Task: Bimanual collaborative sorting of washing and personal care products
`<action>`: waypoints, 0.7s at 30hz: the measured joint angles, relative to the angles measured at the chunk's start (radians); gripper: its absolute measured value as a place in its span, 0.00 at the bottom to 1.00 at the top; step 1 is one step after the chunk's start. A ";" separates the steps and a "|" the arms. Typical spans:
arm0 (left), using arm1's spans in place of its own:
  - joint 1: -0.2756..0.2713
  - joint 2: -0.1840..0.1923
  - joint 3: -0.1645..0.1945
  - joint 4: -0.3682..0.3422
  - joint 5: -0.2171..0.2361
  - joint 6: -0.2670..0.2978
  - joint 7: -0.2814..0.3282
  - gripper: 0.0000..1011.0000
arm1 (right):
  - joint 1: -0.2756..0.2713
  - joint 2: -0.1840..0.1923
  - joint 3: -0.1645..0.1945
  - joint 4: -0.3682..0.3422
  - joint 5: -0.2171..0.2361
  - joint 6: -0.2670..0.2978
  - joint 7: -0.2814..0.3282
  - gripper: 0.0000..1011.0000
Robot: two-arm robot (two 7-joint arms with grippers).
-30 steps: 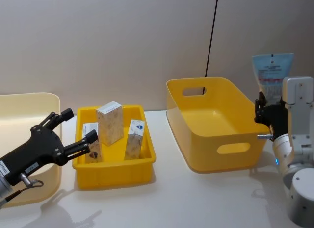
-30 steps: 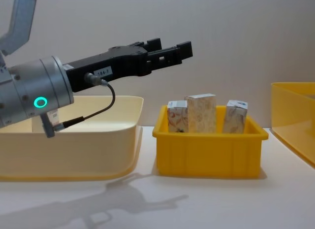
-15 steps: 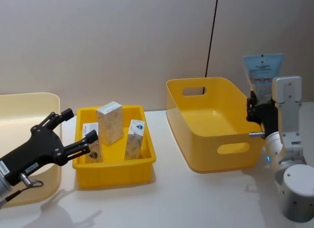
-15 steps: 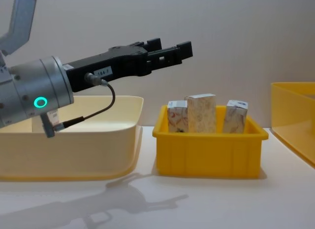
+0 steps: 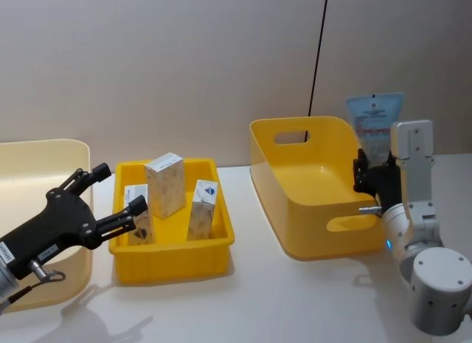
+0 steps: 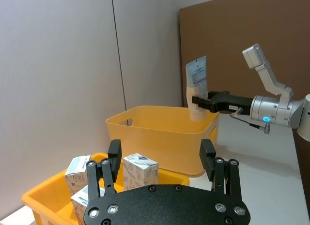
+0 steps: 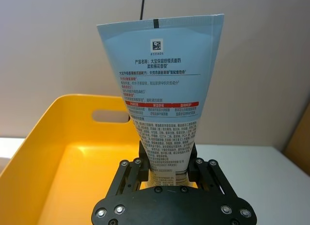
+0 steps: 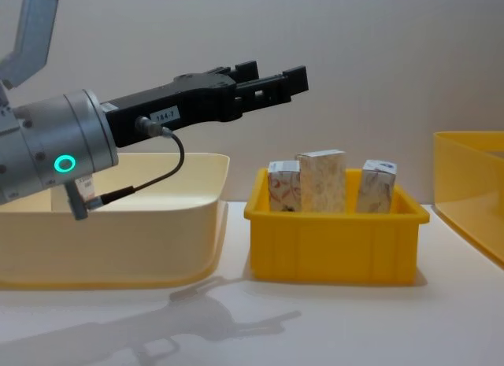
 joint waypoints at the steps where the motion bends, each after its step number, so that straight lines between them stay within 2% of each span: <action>1: 0.000 0.000 0.000 0.000 0.000 0.000 0.000 0.99 | 0.001 -0.002 -0.001 0.002 0.001 0.004 0.002 0.41; 9: 0.000 0.000 0.000 0.000 0.000 0.000 0.000 0.99 | 0.006 -0.022 -0.007 0.014 0.009 0.041 0.016 0.42; 13: 0.000 0.000 0.000 0.000 0.000 0.000 0.000 0.99 | 0.008 -0.028 -0.008 0.019 0.010 0.050 0.020 0.50; 14: 0.000 0.000 0.000 0.000 0.000 0.000 0.000 0.99 | 0.008 -0.030 -0.009 0.021 0.011 0.053 0.021 0.56; 21: 0.000 0.000 0.000 0.000 0.000 0.000 0.000 0.99 | 0.010 -0.036 -0.011 0.025 0.013 0.063 0.025 0.78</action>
